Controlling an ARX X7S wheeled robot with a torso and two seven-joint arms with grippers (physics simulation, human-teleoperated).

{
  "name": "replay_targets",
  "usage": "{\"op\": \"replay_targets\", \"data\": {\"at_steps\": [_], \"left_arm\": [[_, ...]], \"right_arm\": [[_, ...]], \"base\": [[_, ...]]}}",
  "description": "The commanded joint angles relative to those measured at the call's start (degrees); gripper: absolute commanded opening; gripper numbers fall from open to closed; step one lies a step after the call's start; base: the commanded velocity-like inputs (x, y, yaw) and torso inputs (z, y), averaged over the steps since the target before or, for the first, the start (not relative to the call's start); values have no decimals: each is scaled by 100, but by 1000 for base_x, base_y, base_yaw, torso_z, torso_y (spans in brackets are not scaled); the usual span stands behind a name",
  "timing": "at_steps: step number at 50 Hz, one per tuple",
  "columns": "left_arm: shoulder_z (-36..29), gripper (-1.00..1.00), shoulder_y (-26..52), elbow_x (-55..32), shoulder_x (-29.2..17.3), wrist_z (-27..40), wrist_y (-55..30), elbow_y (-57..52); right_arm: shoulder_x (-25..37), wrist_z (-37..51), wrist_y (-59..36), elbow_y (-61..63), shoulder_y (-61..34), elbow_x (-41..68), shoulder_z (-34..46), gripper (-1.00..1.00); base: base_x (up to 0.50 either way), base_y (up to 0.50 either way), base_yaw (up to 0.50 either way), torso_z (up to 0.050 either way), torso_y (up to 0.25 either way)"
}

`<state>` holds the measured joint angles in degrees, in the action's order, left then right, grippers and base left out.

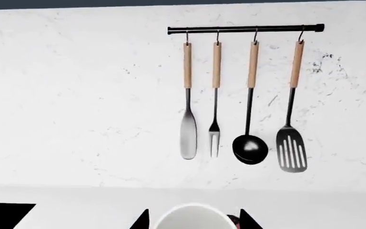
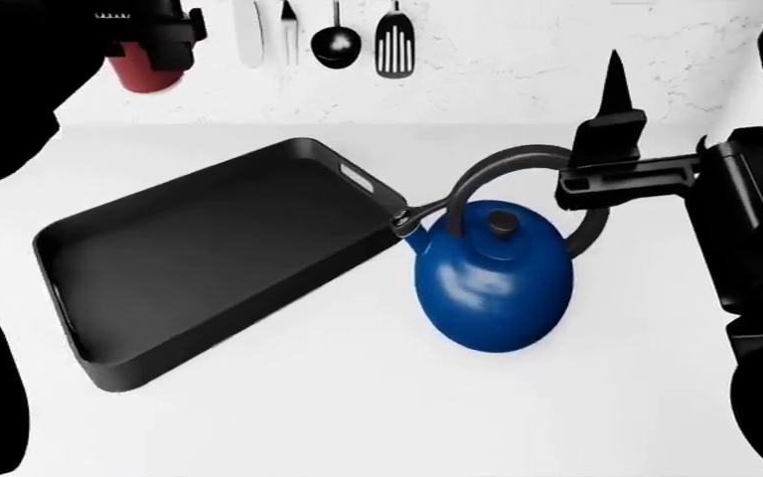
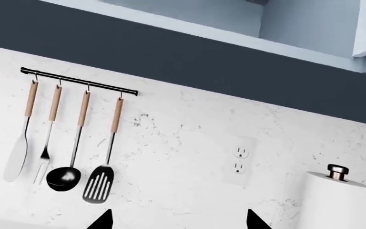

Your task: Pick the kettle from the counter and place it on the tray. Then pick the mug from the cabinet and place it on the tray. Then close the cabinet doors.

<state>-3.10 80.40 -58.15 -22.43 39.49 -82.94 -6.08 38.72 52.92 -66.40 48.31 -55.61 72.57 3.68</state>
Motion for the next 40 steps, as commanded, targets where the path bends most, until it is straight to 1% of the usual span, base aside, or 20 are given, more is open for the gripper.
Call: {"op": "replay_targets", "data": {"at_steps": [1, 7, 13, 21, 27, 31, 40], "left_arm": [[99, -100, -438, -230, -129, 115, 2, -290], [90, -100, -467, -306, -163, 150, -14, -323], [81, -100, -493, -338, -235, 139, 26, -307], [9, -100, -514, -325, -355, 58, 122, -266], [-36, -100, -537, -302, -434, 8, 200, -227], [-53, -100, -564, -302, -466, -8, 239, -215], [-55, -100, -620, -343, -501, -3, 288, -212]], "right_arm": [[298, 405, -224, 47, -382, 657, -195, 100], [503, 695, -353, -9, -737, 1160, -246, 100], [721, 1195, -553, -201, -1518, 1948, -50, 100], [855, 1791, -574, -1057, -3000, 3186, 439, 100], [833, 1918, -711, -1611, -3873, 3564, 832, 100], [799, 1934, -747, -1771, -4196, 3654, 950, 100], [759, 1884, -743, -1796, -4326, 3624, 1021, 100]], "base": [[1, 500, 0, 0, 0], [1, 500, 0, 0, 0], [1, 459, 0, 0, 0], [0, 0, 0, 0, 1], [0, 0, 0, 0, 0], [62, 0, 0, 0, 0], [486, -1, 0, 0, 0]]}}
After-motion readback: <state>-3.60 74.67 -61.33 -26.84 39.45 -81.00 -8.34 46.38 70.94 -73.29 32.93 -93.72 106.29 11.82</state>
